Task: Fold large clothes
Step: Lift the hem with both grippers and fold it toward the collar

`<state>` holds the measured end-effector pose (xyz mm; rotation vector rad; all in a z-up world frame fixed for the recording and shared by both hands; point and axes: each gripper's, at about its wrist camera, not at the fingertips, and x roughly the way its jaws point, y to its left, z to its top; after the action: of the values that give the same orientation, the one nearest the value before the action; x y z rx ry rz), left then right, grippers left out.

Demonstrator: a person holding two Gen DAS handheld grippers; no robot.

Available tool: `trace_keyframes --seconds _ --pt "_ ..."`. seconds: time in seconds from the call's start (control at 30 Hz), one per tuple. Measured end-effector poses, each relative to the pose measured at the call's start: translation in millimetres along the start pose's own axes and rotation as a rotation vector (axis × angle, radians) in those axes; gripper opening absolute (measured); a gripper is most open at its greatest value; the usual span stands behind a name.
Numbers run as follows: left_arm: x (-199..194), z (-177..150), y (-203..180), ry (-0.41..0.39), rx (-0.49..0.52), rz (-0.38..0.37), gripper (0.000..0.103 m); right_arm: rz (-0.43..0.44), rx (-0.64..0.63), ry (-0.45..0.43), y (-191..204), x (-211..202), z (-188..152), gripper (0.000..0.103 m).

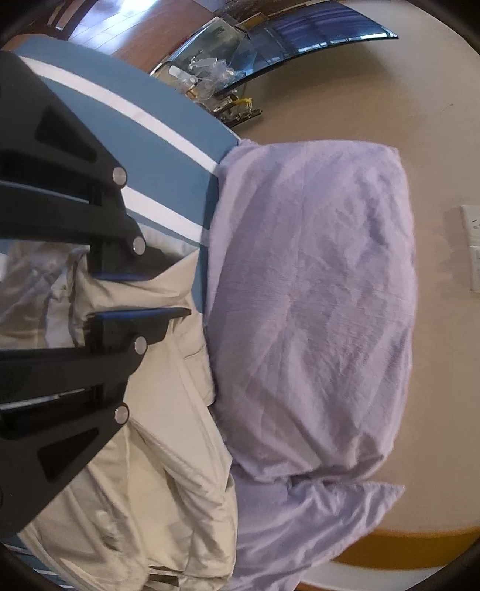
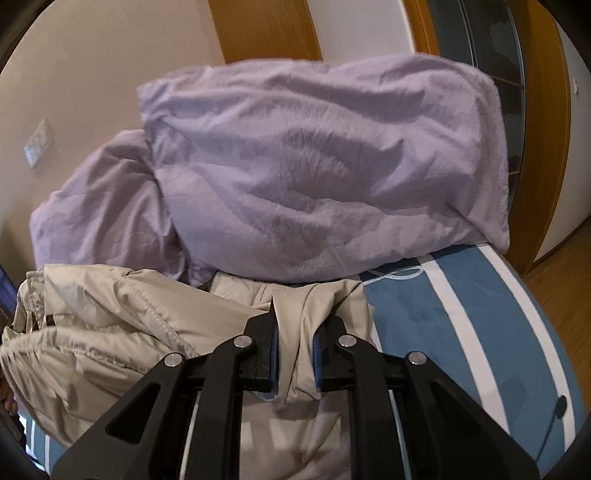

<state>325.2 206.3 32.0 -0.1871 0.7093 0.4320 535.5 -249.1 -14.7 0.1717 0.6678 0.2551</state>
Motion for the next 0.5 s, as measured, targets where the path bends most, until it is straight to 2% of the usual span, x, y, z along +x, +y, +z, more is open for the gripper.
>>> trace_keyframes --seconds 0.23,0.5 --pt "63.2 8.3 -11.5 0.048 -0.005 0.03 0.013 -0.043 0.011 0.054 2.6 62.6 10.4 0.014" --pt "122.1 5.6 -15.8 0.094 -0.041 0.074 0.017 -0.087 0.049 0.126 -4.1 118.2 2.4 0.017"
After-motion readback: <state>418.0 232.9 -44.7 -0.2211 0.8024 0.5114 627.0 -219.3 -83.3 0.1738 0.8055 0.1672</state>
